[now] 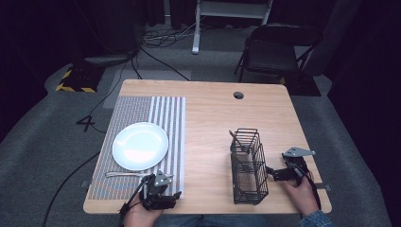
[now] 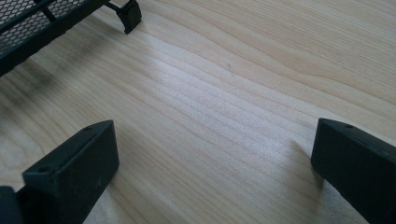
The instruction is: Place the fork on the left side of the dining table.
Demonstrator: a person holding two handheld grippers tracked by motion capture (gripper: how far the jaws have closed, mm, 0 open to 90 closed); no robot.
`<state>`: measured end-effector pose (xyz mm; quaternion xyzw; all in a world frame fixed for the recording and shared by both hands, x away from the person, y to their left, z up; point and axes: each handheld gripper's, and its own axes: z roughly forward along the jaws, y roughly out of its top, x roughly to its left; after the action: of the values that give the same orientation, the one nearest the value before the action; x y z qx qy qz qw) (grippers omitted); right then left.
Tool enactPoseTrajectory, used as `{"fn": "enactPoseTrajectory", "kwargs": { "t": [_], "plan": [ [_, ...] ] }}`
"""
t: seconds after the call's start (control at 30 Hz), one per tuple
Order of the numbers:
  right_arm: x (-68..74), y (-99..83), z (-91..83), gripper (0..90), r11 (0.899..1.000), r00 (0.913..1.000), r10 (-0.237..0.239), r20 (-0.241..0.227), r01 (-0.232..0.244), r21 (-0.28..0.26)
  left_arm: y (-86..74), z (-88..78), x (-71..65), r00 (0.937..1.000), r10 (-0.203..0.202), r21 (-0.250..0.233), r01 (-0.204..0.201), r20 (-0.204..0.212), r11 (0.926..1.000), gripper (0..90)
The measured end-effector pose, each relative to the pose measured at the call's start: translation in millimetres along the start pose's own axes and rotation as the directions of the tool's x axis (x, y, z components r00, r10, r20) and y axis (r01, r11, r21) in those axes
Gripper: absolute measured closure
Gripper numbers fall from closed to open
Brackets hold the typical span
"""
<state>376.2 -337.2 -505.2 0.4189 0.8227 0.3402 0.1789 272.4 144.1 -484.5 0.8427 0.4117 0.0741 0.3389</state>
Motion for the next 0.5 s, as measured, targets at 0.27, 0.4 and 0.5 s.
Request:
{"fn": "enactPoseTrajectory", "kwargs": {
  "t": [0.27,0.4,0.5],
  "plan": [
    [-0.4,1.5,1.6,0.9,1.0,1.0,0.001,-0.002,-0.001,-0.002,17.9,-18.7,0.1,0.9965,0.005,-0.088,0.003,0.083,0.9961,35.1],
    [-1.6,1.5,1.4,1.4,1.0,0.9999,-0.003,-0.014,0.003,-0.002,37.3,-30.1,-3.3,0.9926,0.035,-0.118,-0.021,0.116,0.9928,34.9],
    [-1.6,1.5,1.4,1.4,1.0,0.9999,-0.004,-0.013,0.004,-0.002,47.9,-35.1,-4.0,0.9898,0.038,-0.132,-0.02,0.137,0.9911,34.5]
  ]
}}
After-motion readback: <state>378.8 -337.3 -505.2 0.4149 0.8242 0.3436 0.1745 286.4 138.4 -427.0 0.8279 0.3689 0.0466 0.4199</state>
